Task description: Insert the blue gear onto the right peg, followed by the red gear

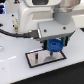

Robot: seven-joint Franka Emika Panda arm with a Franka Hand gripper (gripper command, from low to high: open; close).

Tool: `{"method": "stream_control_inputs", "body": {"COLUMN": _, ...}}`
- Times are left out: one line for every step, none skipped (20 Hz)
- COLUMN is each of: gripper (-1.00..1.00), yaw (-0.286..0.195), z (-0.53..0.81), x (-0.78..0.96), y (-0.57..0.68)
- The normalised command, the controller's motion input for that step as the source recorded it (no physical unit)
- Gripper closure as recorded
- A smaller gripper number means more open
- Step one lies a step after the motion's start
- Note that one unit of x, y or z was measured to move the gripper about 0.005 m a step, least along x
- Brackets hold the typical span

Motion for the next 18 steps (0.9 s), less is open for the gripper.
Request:
{"method": "stream_control_inputs", "body": {"gripper": 1.0, "yaw": 0.0, "z": 0.08, "x": 0.14, "y": -0.11}}
{"method": "stream_control_inputs", "body": {"gripper": 1.0, "yaw": 0.0, "z": 0.03, "x": 0.18, "y": -0.1}}
{"method": "stream_control_inputs", "body": {"gripper": 1.0, "yaw": 0.0, "z": -0.01, "x": 0.2, "y": -0.1}}
{"method": "stream_control_inputs", "body": {"gripper": 1.0, "yaw": 0.0, "z": 0.04, "x": 0.25, "y": -0.14}}
{"method": "stream_control_inputs", "body": {"gripper": 1.0, "yaw": 0.0, "z": -0.06, "x": 0.22, "y": -0.1}}
{"method": "stream_control_inputs", "body": {"gripper": 1.0, "yaw": 0.0, "z": -0.1, "x": 0.27, "y": -0.11}}
{"method": "stream_control_inputs", "body": {"gripper": 1.0, "yaw": 0.0, "z": -0.06, "x": 0.22, "y": -0.11}}
{"method": "stream_control_inputs", "body": {"gripper": 1.0, "yaw": 0.0, "z": -0.06, "x": 0.24, "y": -0.08}}
{"method": "stream_control_inputs", "body": {"gripper": 1.0, "yaw": 0.0, "z": -0.05, "x": 0.23, "y": -0.11}}
{"method": "stream_control_inputs", "body": {"gripper": 1.0, "yaw": 0.0, "z": -0.08, "x": 0.22, "y": -0.08}}
{"method": "stream_control_inputs", "body": {"gripper": 1.0, "yaw": 0.0, "z": -0.06, "x": 0.23, "y": -0.08}}
{"method": "stream_control_inputs", "body": {"gripper": 1.0, "yaw": 0.0, "z": -0.1, "x": 0.24, "y": -0.1}}
{"method": "stream_control_inputs", "body": {"gripper": 1.0, "yaw": 0.0, "z": -0.13, "x": 0.26, "y": -0.07}}
{"method": "stream_control_inputs", "body": {"gripper": 1.0, "yaw": 0.0, "z": -0.11, "x": 0.23, "y": -0.05}}
{"method": "stream_control_inputs", "body": {"gripper": 1.0, "yaw": 0.0, "z": -0.14, "x": 0.19, "y": -0.11}}
{"method": "stream_control_inputs", "body": {"gripper": 1.0, "yaw": 0.0, "z": -0.05, "x": 0.22, "y": 0.09}}
{"method": "stream_control_inputs", "body": {"gripper": 1.0, "yaw": 0.0, "z": 0.1, "x": 0.25, "y": 0.09}}
{"method": "stream_control_inputs", "body": {"gripper": 1.0, "yaw": 0.0, "z": 0.23, "x": 0.16, "y": -0.08}}
